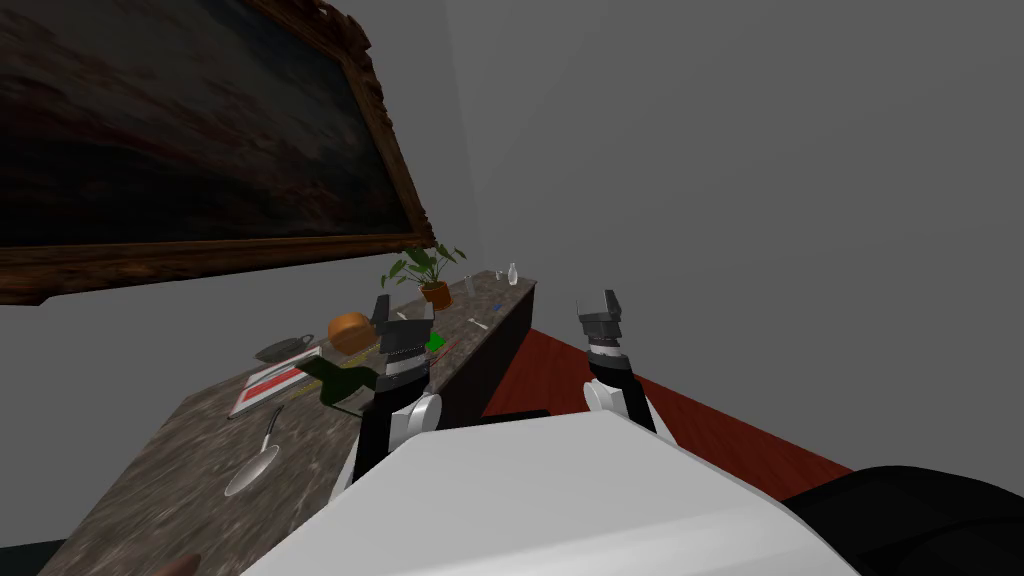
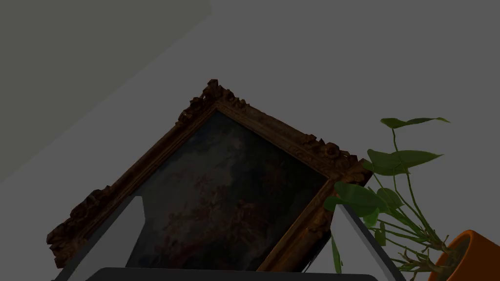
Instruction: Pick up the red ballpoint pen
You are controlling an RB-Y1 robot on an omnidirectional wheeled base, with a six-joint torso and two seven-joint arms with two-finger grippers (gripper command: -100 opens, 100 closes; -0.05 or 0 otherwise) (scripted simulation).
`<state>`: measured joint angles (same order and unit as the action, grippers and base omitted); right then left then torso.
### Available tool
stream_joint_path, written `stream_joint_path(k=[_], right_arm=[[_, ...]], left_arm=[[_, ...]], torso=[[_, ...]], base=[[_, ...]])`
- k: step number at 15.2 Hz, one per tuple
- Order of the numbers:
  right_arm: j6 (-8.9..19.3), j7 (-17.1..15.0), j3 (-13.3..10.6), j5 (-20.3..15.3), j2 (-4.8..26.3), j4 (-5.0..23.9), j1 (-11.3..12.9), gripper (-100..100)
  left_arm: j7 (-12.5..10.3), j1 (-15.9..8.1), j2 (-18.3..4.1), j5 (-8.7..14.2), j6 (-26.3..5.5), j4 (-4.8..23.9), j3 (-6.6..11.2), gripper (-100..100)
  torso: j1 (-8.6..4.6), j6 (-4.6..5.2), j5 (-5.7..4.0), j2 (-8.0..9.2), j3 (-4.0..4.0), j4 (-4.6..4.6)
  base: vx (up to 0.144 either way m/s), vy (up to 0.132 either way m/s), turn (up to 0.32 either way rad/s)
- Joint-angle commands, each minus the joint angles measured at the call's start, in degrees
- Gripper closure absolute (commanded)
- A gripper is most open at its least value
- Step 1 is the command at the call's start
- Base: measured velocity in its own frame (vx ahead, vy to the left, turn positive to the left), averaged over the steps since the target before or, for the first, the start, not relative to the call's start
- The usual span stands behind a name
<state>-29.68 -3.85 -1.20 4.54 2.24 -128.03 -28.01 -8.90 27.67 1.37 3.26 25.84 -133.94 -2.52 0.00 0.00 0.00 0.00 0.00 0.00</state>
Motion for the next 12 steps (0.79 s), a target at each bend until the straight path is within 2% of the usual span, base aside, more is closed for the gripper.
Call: stream_joint_path(k=[1,3,4,5,6,7,8,9,10,11,12], right_arm=[[0.00,0.00,0.00,0.00,0.00,0.00,0.00,0],[0.00,0.00,0.00,0.00,0.00,0.00,0.00,0],[0.00,0.00,0.00,0.00,0.00,0.00,0.00,0],[0.00,0.00,0.00,0.00,0.00,0.00,0.00,0],[0.00,0.00,0.00,0.00,0.00,0.00,0.00,0],[0.00,0.00,0.00,0.00,0.00,0.00,0.00,0],[0.00,0.00,0.00,0.00,0.00,0.00,0.00,0],[0.00,0.00,0.00,0.00,0.00,0.00,0.00,0],[0.00,0.00,0.00,0.00,0.00,0.00,0.00,0],[0.00,0.00,0.00,0.00,0.00,0.00,0.00,0],[0.00,0.00,0.00,0.00,0.00,0.00,0.00,0]], left_arm=[[-0.32,0.01,-2.46,0.58,-0.74,0.31,0.20,-100],[-0.64,0.03,-4.32,1.16,-1.50,0.62,0.41,-100],[-1.07,0.05,-6.10,1.94,-2.50,1.04,0.69,-100],[-1.07,0.05,-6.31,1.94,-2.50,1.04,0.69,-100],[-1.60,0.07,-8.32,2.89,-3.73,1.55,1.02,-100],[-1.60,0.07,-8.39,2.89,-3.73,1.55,1.02,-100],[-2.22,0.10,-10.52,4.01,-5.17,2.16,1.42,-100],[-2.22,0.10,-10.54,4.01,-5.17,2.16,1.42,-100],[-2.92,0.14,-12.61,5.29,-6.82,2.85,1.86,-100],[-2.92,0.14,-12.76,5.29,-6.82,2.85,1.86,-100],[-3.71,0.18,-14.64,6.71,-8.66,3.62,2.36,-100]], torso=[[0.00,0.00,0.00,0.00,0.00,0.00],[-0.02,0.00,0.00,-0.02,-0.01,-0.01],[-0.03,0.00,-0.01,-0.03,-0.02,-0.01],[-0.04,0.00,-0.01,-0.04,-0.02,-0.01],[-0.04,0.00,-0.01,-0.04,-0.02,-0.01],[-0.05,0.00,-0.01,-0.05,-0.03,-0.01],[-0.06,0.00,-0.01,-0.05,-0.03,-0.01],[-0.06,0.00,-0.01,-0.06,-0.03,-0.01],[-0.07,0.01,-0.01,-0.06,-0.04,-0.02],[-0.09,0.01,-0.02,-0.07,-0.04,-0.02],[-0.10,0.00,-0.02,-0.06,-0.04,-0.02]], base=[[0.002,-0.006,-0.010],[0.010,-0.016,-0.022],[0.011,-0.017,-0.016],[0.010,-0.017,-0.013],[0.012,-0.020,-0.021],[0.012,-0.020,-0.017],[0.013,-0.024,-0.025],[0.014,-0.024,-0.021],[0.014,-0.029,-0.030],[0.014,-0.030,-0.026],[0.014,-0.032,-0.034]])
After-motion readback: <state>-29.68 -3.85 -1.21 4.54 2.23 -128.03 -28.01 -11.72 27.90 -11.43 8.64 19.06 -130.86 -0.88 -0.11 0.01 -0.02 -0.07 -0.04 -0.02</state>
